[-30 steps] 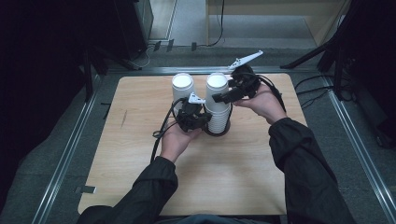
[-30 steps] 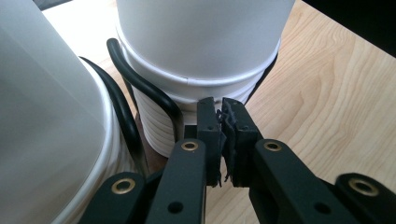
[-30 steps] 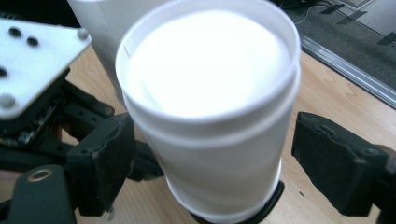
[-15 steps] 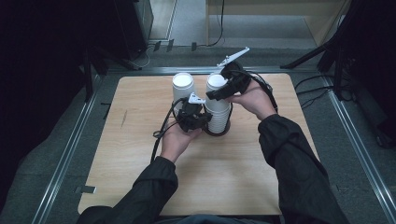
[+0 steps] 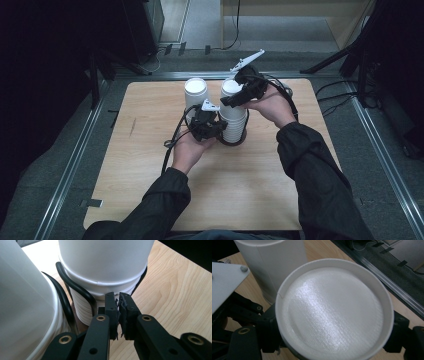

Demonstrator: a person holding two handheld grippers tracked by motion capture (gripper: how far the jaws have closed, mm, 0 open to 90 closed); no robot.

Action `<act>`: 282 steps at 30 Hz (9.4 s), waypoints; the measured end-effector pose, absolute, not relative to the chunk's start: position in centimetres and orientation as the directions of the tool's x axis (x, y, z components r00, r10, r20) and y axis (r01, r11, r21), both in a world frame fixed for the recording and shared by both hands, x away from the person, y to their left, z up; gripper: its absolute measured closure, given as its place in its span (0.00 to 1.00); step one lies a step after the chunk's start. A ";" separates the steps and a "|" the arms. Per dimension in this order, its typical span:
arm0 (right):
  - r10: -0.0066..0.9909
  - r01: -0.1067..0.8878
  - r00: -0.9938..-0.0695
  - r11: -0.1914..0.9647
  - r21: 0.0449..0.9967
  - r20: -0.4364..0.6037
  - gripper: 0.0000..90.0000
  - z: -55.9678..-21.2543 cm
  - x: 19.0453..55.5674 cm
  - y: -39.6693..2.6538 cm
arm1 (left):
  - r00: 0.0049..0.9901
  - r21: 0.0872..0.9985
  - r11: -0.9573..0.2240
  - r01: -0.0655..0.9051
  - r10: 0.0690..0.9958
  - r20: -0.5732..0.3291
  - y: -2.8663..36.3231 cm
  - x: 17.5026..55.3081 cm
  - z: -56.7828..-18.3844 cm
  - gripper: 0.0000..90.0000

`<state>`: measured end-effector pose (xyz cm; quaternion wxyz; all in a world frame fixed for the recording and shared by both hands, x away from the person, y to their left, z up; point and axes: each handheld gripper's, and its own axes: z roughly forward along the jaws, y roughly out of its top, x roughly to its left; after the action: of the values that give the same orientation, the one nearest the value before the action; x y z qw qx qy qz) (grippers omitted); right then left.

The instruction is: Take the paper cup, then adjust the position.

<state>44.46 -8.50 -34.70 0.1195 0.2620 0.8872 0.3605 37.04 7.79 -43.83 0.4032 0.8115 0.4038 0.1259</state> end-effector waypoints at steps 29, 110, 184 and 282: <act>0.537 0.364 -0.842 0.644 0.673 -0.058 0.26 -33.8 44.3 -8.0 | 0.643 0.748 -0.364 0.555 0.758 -0.109 7.8 37.0 -43.7 0.95; 0.426 0.302 -0.905 0.623 0.722 0.011 0.27 -27.9 36.1 -15.7 | 0.812 0.744 -0.476 0.468 0.563 -0.150 11.5 34.7 -42.3 0.43; 0.287 0.332 -0.936 0.526 0.783 0.204 0.27 -45.0 33.6 -13.5 | 0.915 0.733 -0.559 0.386 0.332 -0.228 10.4 32.2 -48.5 0.00; 0.124 0.225 -0.974 0.659 0.718 0.192 0.28 -46.8 32.0 -11.9 | 0.989 0.437 -0.890 0.130 0.086 -0.120 7.9 31.8 -48.5 0.15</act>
<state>31.98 -11.89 -46.80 -0.0629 0.0962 0.9085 0.4017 31.82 7.86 -48.48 0.2276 0.9710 0.0555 -0.0487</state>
